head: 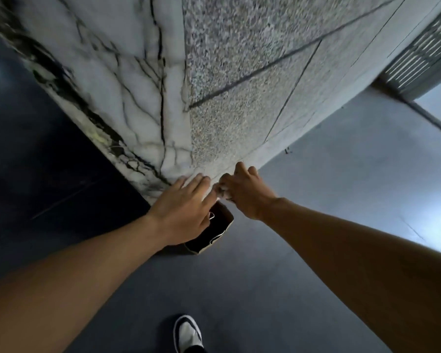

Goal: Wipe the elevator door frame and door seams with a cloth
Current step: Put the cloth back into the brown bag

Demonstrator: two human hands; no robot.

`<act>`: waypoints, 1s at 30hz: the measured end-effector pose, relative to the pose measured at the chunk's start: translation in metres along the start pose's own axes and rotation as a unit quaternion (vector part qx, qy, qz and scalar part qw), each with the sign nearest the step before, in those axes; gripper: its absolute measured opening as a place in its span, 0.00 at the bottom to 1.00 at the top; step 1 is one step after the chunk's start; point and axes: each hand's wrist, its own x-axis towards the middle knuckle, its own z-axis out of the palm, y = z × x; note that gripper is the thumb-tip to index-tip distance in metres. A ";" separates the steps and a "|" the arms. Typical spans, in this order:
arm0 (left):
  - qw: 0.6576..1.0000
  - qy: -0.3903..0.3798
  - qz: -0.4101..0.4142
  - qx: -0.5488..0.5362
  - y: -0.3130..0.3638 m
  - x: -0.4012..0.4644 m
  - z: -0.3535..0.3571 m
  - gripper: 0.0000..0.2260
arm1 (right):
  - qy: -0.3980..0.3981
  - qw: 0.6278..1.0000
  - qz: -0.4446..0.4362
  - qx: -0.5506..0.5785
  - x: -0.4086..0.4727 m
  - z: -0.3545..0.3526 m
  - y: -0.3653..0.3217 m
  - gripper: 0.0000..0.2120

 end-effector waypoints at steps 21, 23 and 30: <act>0.910 -0.195 -0.258 -0.258 0.039 0.046 0.272 0.15 | -0.137 0.965 -0.222 0.034 0.083 0.191 0.049 0.13; 0.891 -0.194 -0.294 -0.288 0.041 0.052 0.289 0.14 | -0.137 0.957 -0.256 0.016 0.093 0.211 0.046 0.13; 0.837 -0.152 -0.378 -0.365 0.043 0.059 0.324 0.20 | -0.102 0.961 -0.247 0.077 0.110 0.278 0.020 0.28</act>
